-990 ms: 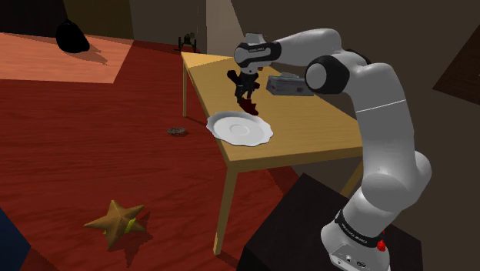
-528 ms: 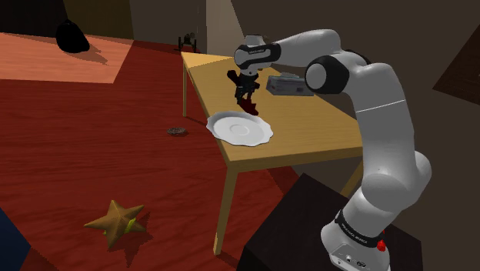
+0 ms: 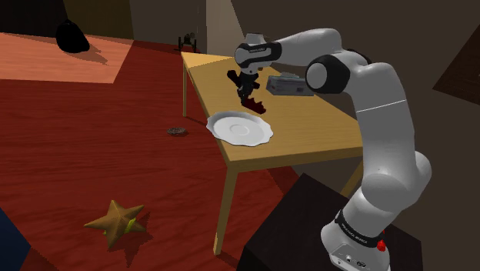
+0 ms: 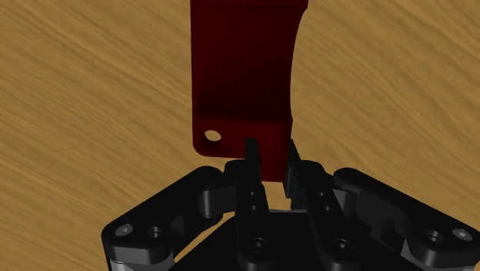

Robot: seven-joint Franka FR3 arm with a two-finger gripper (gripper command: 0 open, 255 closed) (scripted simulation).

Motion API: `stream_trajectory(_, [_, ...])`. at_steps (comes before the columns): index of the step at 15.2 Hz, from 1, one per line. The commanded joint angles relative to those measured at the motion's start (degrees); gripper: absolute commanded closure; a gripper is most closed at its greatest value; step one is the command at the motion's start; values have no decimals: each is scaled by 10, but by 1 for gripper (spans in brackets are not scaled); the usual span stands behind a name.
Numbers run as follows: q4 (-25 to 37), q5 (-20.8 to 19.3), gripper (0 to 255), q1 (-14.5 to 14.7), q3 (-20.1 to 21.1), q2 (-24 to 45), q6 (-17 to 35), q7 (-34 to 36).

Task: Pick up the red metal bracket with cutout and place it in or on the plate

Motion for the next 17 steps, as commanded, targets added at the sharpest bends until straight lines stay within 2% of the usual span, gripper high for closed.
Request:
stream_trajectory(1, [-4, 1, 255, 1, 1, 4, 1, 0])
stream_trajectory(3, [-1, 1, 255, 0, 1, 5, -1, 0])
stream_trajectory(17, [93, -1, 255, -4, 0, -4, -103, -1])
